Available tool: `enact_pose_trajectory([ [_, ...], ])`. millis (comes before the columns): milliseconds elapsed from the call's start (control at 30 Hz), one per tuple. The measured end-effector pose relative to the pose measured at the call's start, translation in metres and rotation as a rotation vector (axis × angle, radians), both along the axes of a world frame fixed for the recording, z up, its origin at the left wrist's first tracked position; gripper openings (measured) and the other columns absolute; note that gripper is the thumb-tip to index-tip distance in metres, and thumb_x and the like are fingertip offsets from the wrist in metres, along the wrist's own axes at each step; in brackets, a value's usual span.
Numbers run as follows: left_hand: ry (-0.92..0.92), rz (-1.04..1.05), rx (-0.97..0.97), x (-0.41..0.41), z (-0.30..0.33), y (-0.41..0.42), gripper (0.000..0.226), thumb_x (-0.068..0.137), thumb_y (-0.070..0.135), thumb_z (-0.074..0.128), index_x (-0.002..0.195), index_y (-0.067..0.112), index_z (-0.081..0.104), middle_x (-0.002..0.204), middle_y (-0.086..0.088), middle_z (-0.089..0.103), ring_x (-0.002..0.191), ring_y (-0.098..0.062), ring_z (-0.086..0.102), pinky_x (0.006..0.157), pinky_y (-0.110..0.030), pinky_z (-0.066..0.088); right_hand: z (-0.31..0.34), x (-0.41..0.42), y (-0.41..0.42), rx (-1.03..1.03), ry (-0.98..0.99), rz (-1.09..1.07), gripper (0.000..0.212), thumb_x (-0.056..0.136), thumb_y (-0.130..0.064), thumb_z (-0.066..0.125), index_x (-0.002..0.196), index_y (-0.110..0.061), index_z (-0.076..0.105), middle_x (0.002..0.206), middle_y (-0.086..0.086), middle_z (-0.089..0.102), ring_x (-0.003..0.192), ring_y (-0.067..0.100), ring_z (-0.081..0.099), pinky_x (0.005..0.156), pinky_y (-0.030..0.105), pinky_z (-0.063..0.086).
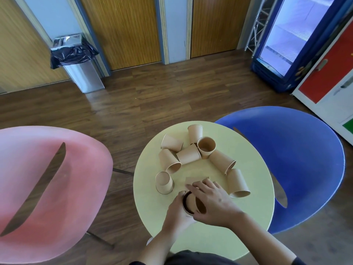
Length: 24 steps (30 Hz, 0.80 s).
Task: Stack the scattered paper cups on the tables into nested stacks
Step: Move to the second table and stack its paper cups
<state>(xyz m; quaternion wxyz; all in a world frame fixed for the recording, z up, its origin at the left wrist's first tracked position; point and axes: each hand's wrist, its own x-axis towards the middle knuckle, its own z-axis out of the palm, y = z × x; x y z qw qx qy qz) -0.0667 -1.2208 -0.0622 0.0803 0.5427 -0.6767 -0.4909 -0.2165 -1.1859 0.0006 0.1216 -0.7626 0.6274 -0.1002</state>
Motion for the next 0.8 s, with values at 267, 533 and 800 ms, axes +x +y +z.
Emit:
enact_pose_trajectory([
  [267, 0.034, 0.026, 0.03, 0.001, 0.001, 0.004, 0.061, 0.062, 0.046, 0.075, 0.116, 0.037, 0.048, 0.102, 0.022, 0.065, 0.094, 0.006, 0.061, 0.073, -0.014, 0.049, -0.029, 0.016, -0.007, 0.033, 0.032, -0.073, 0.067, 0.09, -0.063, 0.031, 0.14, -0.019, 0.038, 0.13, 0.002, 0.054, 0.112, 0.023, 0.053, 0.088, 0.037, 0.048],
  [533, 0.14, 0.027, -0.004, 0.006, -0.001, 0.008, 0.061, 0.067, 0.034, 0.078, 0.116, 0.047, 0.044, 0.108, 0.026, 0.067, 0.101, 0.013, 0.06, 0.079, -0.007, 0.045, -0.06, 0.028, -0.006, 0.162, 0.073, -0.102, 0.057, 0.099, -0.05, 0.014, 0.141, -0.02, 0.039, 0.134, 0.003, 0.054, 0.12, 0.023, 0.05, 0.098, 0.041, 0.035],
  [800, 0.159, 0.067, -0.006, 0.005, -0.011, 0.009, 0.066, 0.056, 0.034, 0.084, 0.112, 0.047, 0.052, 0.102, 0.027, 0.068, 0.095, 0.005, 0.065, 0.08, -0.015, 0.05, -0.055, 0.001, -0.006, 0.085, -0.179, -0.18, 0.063, 0.097, -0.057, 0.013, 0.148, -0.022, 0.025, 0.156, -0.008, 0.015, 0.145, 0.01, 0.012, 0.116, 0.038, 0.002],
])
